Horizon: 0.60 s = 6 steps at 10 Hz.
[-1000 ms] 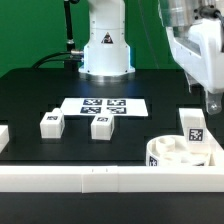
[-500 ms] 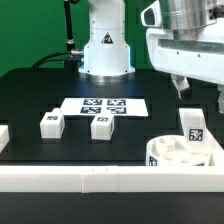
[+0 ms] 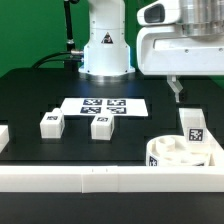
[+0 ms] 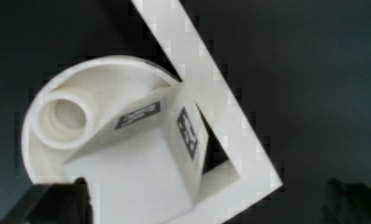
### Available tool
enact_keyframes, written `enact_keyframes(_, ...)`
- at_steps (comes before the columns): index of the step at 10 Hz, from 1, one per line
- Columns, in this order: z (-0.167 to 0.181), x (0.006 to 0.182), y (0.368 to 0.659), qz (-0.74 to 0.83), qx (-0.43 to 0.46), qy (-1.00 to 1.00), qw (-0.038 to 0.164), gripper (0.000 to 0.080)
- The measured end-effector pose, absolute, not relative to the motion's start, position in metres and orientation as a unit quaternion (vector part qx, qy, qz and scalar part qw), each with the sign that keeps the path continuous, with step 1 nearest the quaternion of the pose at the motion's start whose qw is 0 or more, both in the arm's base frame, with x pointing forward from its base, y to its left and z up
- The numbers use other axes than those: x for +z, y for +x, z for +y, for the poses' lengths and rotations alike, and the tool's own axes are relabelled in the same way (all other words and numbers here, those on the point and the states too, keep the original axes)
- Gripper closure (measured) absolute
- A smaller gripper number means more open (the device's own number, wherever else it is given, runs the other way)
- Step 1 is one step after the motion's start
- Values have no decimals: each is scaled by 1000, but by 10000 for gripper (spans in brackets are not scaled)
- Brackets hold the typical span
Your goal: Assemble stool
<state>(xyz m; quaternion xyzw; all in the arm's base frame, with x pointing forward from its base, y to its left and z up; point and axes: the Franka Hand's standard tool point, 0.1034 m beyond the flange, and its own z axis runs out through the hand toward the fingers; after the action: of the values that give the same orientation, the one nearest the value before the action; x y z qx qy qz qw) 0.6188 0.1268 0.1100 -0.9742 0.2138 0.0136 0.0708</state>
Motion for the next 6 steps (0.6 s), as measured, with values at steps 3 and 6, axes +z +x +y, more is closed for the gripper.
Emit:
enact_keyframes(3, 126, 109, 619, 79, 3, -994, 71, 151)
enact_keyframes(6, 123, 104, 620, -105, -21, -992, 60, 151)
